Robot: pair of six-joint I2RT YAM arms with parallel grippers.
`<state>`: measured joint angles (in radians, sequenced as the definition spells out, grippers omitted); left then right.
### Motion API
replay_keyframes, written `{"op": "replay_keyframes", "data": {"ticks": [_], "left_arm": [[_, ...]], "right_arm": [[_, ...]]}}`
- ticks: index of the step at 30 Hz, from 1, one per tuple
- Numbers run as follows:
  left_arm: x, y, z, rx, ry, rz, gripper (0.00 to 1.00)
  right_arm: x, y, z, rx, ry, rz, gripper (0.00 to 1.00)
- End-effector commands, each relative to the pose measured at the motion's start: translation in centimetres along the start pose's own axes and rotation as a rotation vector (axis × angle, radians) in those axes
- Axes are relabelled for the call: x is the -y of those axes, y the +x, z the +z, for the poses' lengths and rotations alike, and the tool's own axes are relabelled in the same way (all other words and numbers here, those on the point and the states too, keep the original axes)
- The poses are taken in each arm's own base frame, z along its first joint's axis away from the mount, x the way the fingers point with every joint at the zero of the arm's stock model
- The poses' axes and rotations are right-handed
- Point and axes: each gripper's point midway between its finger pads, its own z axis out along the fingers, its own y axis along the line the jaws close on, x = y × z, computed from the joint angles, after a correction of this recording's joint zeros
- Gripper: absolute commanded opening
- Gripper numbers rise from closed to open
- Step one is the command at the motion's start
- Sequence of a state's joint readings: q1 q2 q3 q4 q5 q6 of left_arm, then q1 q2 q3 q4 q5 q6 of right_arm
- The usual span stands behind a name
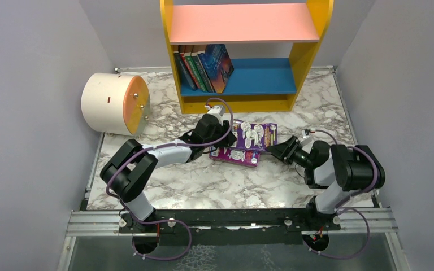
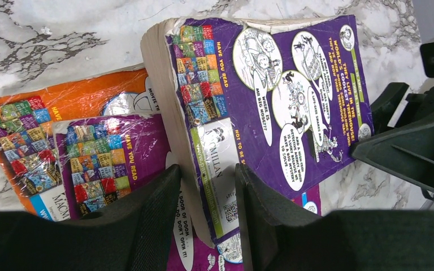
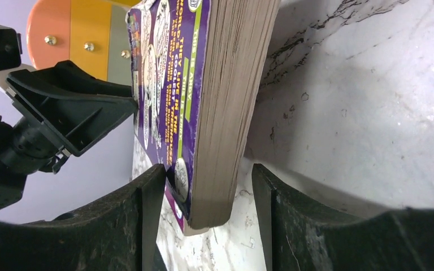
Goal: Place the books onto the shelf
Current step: Pick up the book from the center of the board.
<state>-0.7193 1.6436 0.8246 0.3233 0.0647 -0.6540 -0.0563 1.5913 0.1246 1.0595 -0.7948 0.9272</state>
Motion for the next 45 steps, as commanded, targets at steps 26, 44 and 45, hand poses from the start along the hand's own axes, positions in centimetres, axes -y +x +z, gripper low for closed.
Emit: {"op": "replay_keyframes", "data": {"ticks": [26, 44, 45], "left_arm": [[2.0, -0.3, -0.4, 0.013, -0.003, 0.034, 0.39], [-1.9, -9.6, -12.5, 0.405, -0.343, 0.054, 0.54], [-1.8, -9.8, -12.8, 0.410, -0.340, 0.055, 0.54]], "right_arm": [[-6.9, -4.3, -0.5, 0.188, -0.302, -0.091, 0.01], [-15.5, -12.4, -1.8, 0.324, -0.236, -0.427, 0.01], [-15.7, -12.9, -1.6, 0.326, -0.237, -0.429, 0.01]]}}
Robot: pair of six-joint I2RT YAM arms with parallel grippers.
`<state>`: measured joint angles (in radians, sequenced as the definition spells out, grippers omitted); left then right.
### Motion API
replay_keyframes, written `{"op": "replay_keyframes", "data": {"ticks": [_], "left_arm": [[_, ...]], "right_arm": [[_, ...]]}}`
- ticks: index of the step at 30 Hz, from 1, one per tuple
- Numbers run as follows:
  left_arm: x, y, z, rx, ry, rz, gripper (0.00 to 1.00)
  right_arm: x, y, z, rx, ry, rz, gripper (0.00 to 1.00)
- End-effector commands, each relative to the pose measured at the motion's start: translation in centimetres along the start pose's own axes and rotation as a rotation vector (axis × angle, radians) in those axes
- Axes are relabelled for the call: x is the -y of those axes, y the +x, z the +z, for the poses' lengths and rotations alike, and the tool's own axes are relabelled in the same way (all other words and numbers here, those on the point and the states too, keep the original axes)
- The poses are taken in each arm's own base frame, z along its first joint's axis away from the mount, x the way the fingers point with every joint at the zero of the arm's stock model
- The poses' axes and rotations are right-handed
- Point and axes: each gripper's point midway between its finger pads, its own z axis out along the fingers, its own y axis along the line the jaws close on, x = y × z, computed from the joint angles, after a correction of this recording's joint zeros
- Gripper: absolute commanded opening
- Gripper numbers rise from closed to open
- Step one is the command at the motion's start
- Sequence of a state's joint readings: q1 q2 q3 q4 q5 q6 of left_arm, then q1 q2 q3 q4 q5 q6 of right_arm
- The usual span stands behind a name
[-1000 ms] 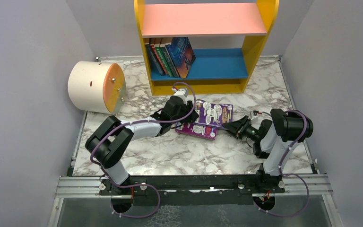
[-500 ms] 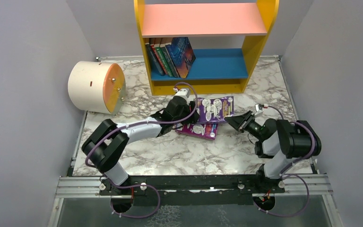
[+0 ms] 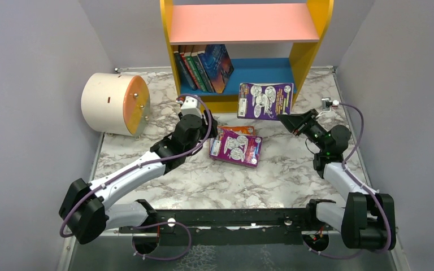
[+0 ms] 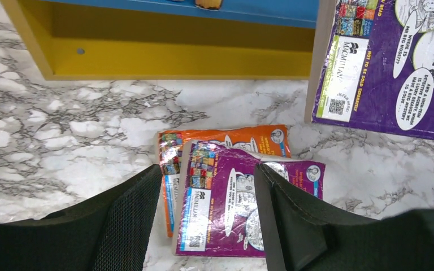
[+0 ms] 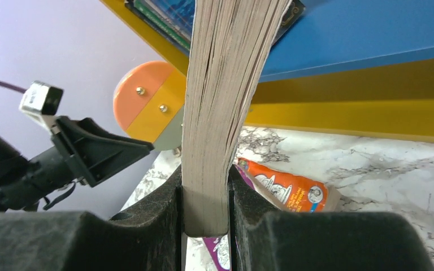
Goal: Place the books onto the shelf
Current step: Pick up the book from the center of the board, then place the book on the shelf.
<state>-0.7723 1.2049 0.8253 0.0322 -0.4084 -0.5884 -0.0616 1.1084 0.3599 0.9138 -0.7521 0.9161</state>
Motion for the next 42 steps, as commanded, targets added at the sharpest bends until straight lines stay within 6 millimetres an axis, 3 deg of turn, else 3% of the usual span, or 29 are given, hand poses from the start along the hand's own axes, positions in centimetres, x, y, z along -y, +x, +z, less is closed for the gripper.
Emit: {"op": "replay_keyframes", "data": {"ticks": [1, 12, 20, 30, 42], "left_arm": [[-1.8, -1.0, -1.1, 0.049, -0.070, 0.004, 0.54], [-2.1, -0.3, -1.4, 0.035, -0.063, 0.000, 0.54], [-2.4, 0.4, -1.5, 0.025, -0.065, -0.006, 0.54], [-2.6, 0.8, -1.5, 0.020, -0.068, -0.013, 0.54], [-2.7, 1.1, -1.5, 0.016, -0.069, -0.018, 0.54]], "right_arm": [[1.0, -2.0, 1.5, 0.013, 0.048, -0.025, 0.01], [2.5, -5.9, 6.6, 0.020, -0.023, -0.055, 0.01], [4.1, -7.5, 9.5, 0.018, -0.062, -0.029, 0.01], [7.3, -7.2, 12.4, -0.052, -0.069, 0.029, 0.01], [9.4, -6.9, 13.3, -0.123, 0.026, 0.060, 0.01]]}}
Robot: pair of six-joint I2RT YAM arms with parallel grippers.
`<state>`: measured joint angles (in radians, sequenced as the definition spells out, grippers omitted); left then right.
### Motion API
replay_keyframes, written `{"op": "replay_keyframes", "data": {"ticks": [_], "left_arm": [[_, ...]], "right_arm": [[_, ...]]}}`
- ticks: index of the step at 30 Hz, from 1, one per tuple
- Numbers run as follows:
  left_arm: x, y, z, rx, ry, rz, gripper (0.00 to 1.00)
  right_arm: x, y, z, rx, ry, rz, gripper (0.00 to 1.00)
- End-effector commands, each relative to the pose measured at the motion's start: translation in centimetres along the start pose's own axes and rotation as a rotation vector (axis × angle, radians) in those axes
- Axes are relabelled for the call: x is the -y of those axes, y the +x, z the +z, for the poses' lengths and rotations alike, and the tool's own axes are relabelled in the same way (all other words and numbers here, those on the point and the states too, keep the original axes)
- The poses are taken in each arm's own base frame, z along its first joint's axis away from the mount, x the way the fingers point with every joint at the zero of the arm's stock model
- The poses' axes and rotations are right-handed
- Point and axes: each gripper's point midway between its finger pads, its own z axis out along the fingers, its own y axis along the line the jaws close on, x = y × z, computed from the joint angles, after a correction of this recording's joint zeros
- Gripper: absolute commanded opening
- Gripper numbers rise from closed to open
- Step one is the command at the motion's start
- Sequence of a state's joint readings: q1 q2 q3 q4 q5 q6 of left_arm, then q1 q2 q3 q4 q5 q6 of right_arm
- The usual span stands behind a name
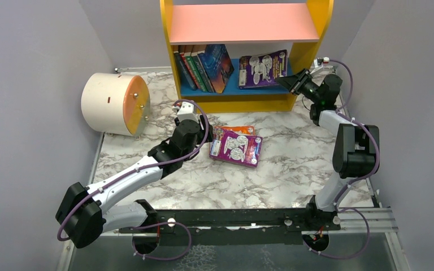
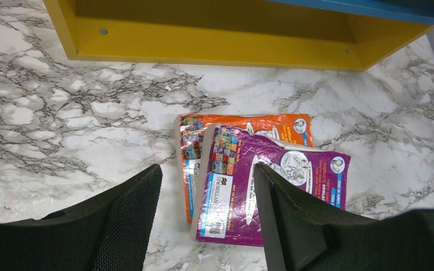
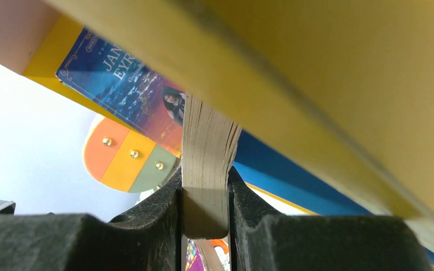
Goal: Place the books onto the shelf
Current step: Place the book on the shelf.
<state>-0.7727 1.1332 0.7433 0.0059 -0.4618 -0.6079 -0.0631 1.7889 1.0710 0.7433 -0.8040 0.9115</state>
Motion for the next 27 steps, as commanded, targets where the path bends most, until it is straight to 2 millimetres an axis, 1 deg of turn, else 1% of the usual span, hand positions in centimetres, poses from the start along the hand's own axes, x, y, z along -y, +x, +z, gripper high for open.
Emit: {"op": "replay_keyframes", "data": {"ticks": [1, 8, 12, 18, 27], "left_arm": [[-0.3, -0.1, -0.2, 0.014, -0.006, -0.014, 0.54], [-0.3, 0.1, -0.1, 0.011, -0.006, -0.017, 0.54], [-0.3, 0.3, 0.0, 0.009, -0.005, -0.020, 0.54], [-0.3, 0.4, 0.0, 0.007, -0.002, -0.020, 0.54], [-0.5, 0.4, -0.2, 0.012, -0.001, -0.023, 0.54]], "right_arm": [[-0.5, -0.6, 0.6, -0.027, -0.014, -0.032, 0.01], [-0.4, 0.5, 0.3, -0.062, -0.003, 0.016, 0.01], [-0.8, 1.5, 0.0, -0.074, -0.007, 0.052, 0.01], [-1.0, 2.9, -0.7, -0.055, 0.004, 0.123, 0.01], [-1.0, 4.5, -1.0, -0.016, 0.029, 0.216, 0.01]]}}
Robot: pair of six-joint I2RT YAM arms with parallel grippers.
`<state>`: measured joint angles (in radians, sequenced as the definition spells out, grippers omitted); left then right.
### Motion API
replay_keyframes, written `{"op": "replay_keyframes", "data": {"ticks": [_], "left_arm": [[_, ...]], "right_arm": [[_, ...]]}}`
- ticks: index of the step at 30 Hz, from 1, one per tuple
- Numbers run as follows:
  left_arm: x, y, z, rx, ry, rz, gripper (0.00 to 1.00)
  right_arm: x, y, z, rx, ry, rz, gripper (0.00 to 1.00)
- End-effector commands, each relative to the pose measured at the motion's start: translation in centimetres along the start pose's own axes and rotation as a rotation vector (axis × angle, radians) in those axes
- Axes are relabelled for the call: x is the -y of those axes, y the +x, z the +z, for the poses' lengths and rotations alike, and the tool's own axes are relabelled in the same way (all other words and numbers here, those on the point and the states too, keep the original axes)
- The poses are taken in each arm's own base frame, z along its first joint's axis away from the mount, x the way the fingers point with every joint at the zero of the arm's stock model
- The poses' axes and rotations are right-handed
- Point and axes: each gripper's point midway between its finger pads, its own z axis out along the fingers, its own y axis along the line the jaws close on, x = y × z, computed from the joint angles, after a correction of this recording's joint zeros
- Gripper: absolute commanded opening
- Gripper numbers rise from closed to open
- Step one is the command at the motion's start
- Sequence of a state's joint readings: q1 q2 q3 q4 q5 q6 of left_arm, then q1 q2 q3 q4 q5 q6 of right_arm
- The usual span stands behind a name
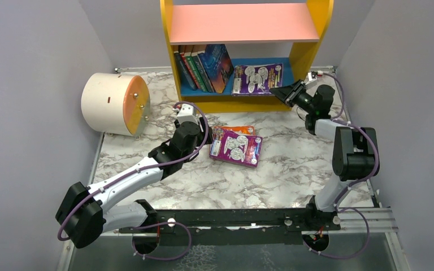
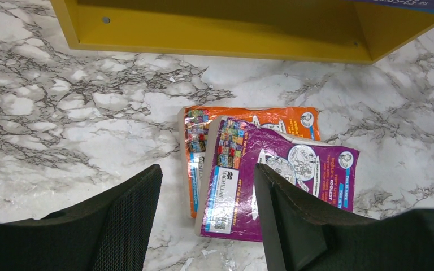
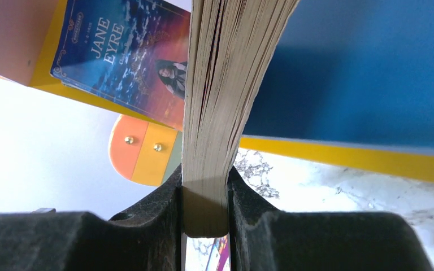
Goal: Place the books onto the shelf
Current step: Place the book on the shelf.
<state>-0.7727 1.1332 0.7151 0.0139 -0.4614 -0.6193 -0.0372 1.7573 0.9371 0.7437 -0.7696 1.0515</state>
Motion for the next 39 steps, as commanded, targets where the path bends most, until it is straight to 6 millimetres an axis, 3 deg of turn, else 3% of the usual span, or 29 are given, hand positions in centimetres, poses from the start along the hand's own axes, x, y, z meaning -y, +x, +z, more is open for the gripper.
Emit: {"op": "replay_keyframes", "data": {"ticks": [1, 17, 28, 33, 39], "left_arm": [[0.0, -0.6, -0.3, 0.029, 0.009, -0.021, 0.54], [0.0, -1.0, -0.7, 0.035, 0.013, -0.014, 0.54], [0.1, -0.9, -0.6, 0.030, 0.013, -0.008, 0.54], [0.1, -0.9, -0.6, 0.030, 0.011, -0.008, 0.54], [-0.1, -0.8, -0.6, 0.028, 0.006, -0.008, 0.54]], "right_arm": [[-1.5, 0.9, 0.1, 0.022, -0.033, 0.010, 0.01], [0.4, 1.6, -0.7, 0.123, 0.022, 0.145, 0.01], [1.7, 1.5, -0.3, 0.160, 0.018, 0.213, 0.07], [2.1, 1.3, 0.2, 0.160, 0.012, 0.232, 0.13], [2.4, 1.0, 0.5, 0.167, 0.014, 0.228, 0.33]]}}
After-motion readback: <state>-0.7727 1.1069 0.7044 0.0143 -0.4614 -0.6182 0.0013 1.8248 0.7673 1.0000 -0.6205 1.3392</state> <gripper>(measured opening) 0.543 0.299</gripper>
